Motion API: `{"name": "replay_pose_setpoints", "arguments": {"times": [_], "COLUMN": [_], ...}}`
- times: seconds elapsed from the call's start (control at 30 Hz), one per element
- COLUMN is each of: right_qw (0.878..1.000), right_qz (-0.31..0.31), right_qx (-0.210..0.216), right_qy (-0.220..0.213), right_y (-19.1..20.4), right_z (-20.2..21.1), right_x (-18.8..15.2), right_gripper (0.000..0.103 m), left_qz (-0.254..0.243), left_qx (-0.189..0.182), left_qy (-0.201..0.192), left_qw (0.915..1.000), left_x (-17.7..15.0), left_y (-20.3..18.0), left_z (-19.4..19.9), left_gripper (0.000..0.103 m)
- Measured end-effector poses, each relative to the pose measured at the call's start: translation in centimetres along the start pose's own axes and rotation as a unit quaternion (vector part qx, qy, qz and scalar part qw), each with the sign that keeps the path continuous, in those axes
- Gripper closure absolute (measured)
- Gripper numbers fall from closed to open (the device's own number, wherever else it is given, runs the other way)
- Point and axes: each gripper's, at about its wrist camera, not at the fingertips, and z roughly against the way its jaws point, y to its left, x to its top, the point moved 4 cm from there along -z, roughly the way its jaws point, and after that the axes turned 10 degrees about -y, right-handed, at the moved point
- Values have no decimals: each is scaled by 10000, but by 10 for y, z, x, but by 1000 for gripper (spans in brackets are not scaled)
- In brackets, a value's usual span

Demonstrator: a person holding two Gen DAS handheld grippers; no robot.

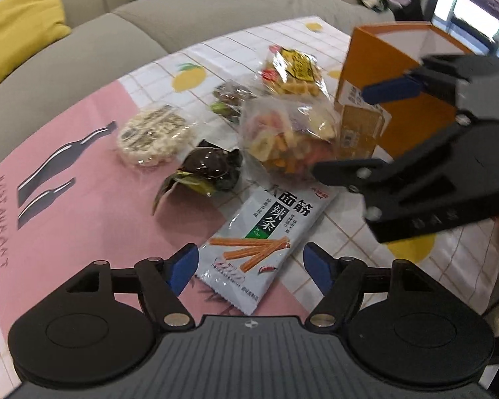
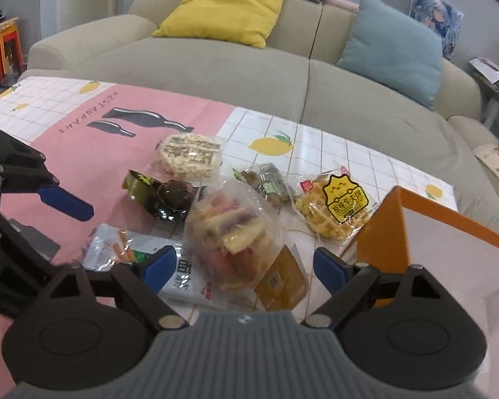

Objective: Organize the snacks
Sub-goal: 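Grasp the white spicy-strip bag with the left gripper while the right gripper grasps the clear fruit bag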

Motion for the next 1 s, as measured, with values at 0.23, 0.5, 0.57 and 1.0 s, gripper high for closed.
{"name": "replay_pose_setpoints", "arguments": {"times": [0.23, 0.5, 0.57, 1.0], "right_qw": [9969, 9945, 9940, 9902], "right_qz": [-636, -867, -943, -1286], "right_qx": [307, 401, 368, 196], "right_qy": [349, 431, 403, 515], "right_y": [-12, -12, -12, -9], "right_z": [-22, -12, -10, 8], "right_x": [-5, -18, -20, -27], "right_gripper": [36, 55, 55, 60], "left_qz": [-461, -500, -464, 201], "left_qx": [-272, -340, -331, 202], "left_qy": [196, 161, 86, 306], "left_qw": [9984, 9980, 9983, 9991], "left_x": [2, 6, 6, -5], "left_y": [-3, -4, -6, -13], "left_z": [-26, -45, -46, -31], "left_gripper": [18, 10, 10, 30]}}
